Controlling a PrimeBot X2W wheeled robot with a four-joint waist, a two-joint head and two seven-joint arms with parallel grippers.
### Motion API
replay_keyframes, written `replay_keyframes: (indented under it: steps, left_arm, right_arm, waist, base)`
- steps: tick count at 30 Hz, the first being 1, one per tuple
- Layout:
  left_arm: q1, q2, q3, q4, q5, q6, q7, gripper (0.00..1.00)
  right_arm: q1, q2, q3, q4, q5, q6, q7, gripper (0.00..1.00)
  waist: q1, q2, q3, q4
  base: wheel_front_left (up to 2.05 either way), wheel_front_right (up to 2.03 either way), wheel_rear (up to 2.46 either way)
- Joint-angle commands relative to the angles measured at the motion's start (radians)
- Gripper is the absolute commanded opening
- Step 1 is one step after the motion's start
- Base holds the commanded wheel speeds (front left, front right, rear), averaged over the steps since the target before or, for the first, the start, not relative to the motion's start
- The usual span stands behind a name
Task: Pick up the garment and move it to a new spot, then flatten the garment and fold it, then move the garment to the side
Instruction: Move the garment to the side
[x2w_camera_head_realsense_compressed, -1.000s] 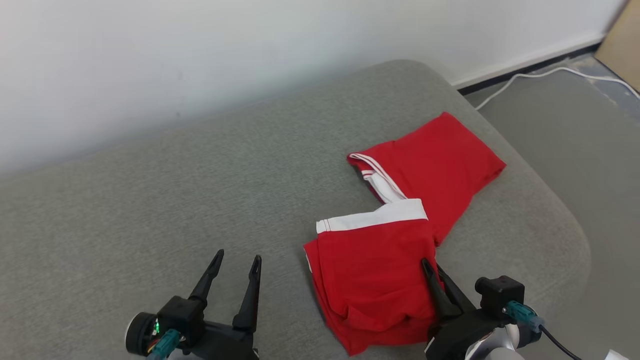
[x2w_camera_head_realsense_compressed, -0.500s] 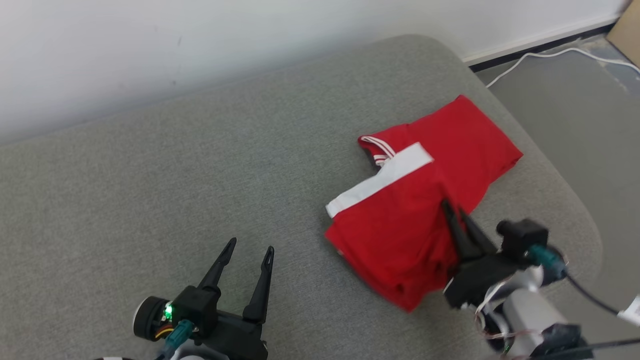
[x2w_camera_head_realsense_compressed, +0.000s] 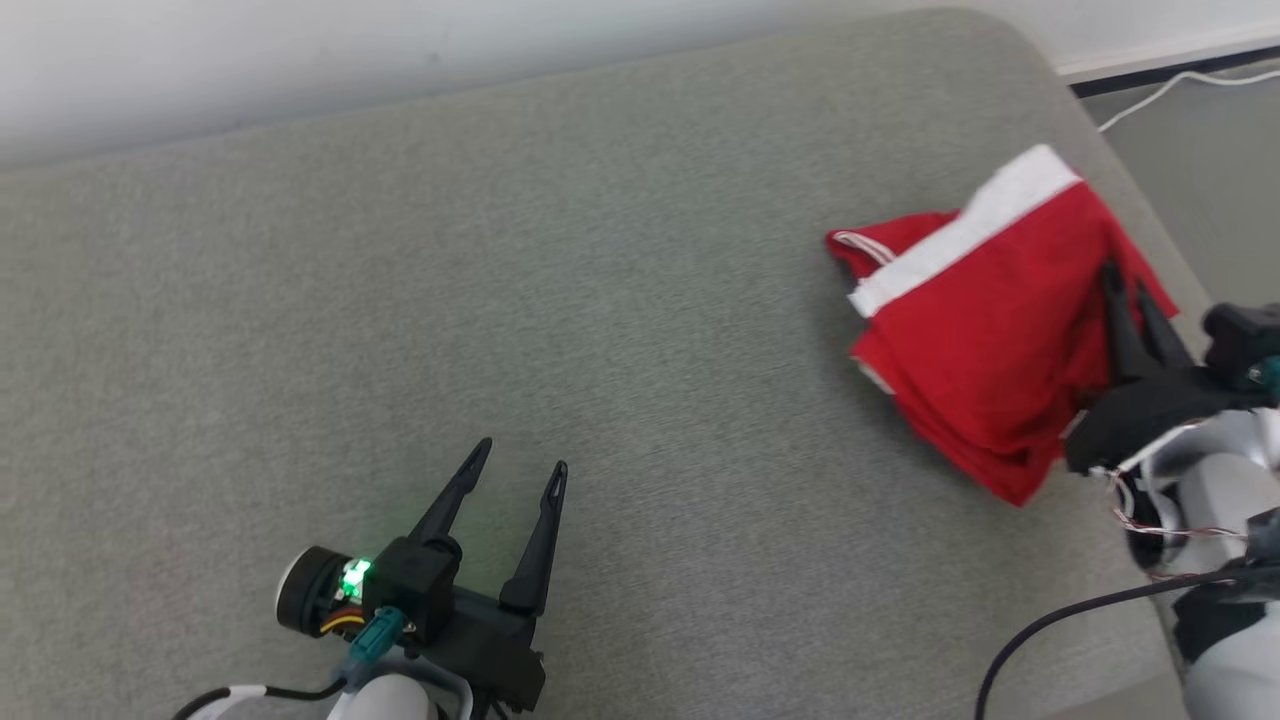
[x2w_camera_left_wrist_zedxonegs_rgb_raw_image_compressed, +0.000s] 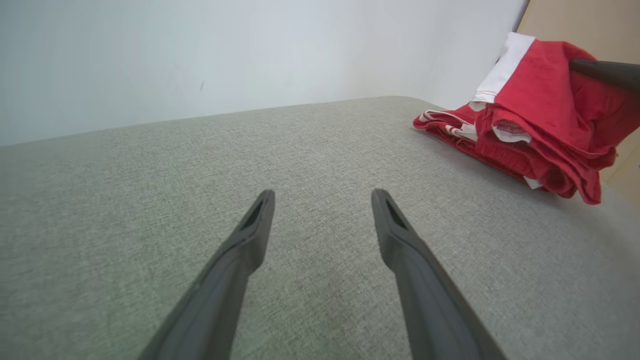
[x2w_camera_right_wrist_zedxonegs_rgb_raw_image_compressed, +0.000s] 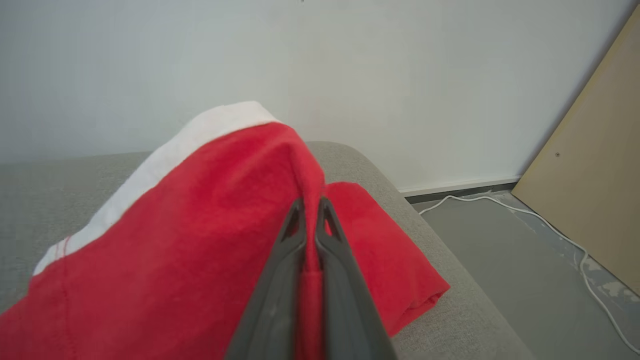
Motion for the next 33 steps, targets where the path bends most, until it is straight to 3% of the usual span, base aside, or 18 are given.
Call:
replay_keyframes:
  steps: [1, 9, 16, 17, 18, 19, 26, 33]
  left_arm:
    - [-0.006, 0.002, 0.000, 0.002, 0.007, -0.004, 0.000, 1.00]
    - [-0.016, 0.002, -0.005, 0.000, 0.022, -0.008, 0.000, 1.00]
    - [-0.014, 0.002, 0.004, 0.001, 0.029, -0.013, 0.000, 1.00]
    - [-0.013, 0.002, 0.005, 0.001, 0.030, -0.014, 0.000, 1.00]
    - [-0.013, 0.002, 0.005, 0.002, 0.031, -0.015, 0.000, 1.00]
    - [-0.011, 0.002, 0.006, 0.003, 0.032, -0.014, 0.000, 1.00]
    - [0.017, 0.002, 0.025, 0.010, 0.018, 0.001, 0.000, 1.00]
    - [0.078, 0.002, 0.082, -0.001, 0.003, 0.030, 0.000, 1.00]
  right_arm:
    - [-0.007, -0.008, -0.022, 0.024, -0.010, 0.000, 0.000, 0.00]
    - [0.024, -0.008, -0.178, 0.155, -0.072, 0.000, 0.000, 0.00]
    - [0.034, 0.006, -0.262, 0.183, -0.129, 0.000, 0.000, 0.00]
    - [0.035, 0.007, -0.277, 0.182, -0.141, 0.000, 0.000, 0.35]
    - [0.036, 0.009, -0.293, 0.184, -0.153, 0.000, 0.000, 0.60]
    - [0.034, 0.010, -0.311, 0.178, -0.166, 0.000, 0.000, 1.00]
    - [0.070, 0.049, -0.397, 0.069, -0.251, 0.000, 0.000, 1.00]
    - [0.171, 0.101, -0.341, -0.105, -0.218, 0.000, 0.000, 1.00]
  waist:
    - [-0.0002, -0.0001, 0.035, 0.037]
    - [-0.0002, -0.0001, 0.053, 0.068]
    - [-0.0002, -0.0001, 0.050, 0.077]
    - [-0.0002, -0.0001, 0.050, 0.077]
    - [-0.0002, -0.0001, 0.049, 0.078]
    - [-0.0002, -0.0001, 0.046, 0.079]
    - [-0.0002, -0.0001, 0.011, 0.088]
    - [-0.0002, -0.0001, -0.060, 0.107]
  base:
    - [0.00, 0.00, 0.00]
    - [0.00, 0.00, 0.00]
    - [0.00, 0.00, 0.00]
    - [0.00, 0.00, 0.00]
    - [0.00, 0.00, 0.00]
    - [0.00, 0.00, 0.00]
    - [0.00, 0.00, 0.00]
    - [0.00, 0.00, 0.00]
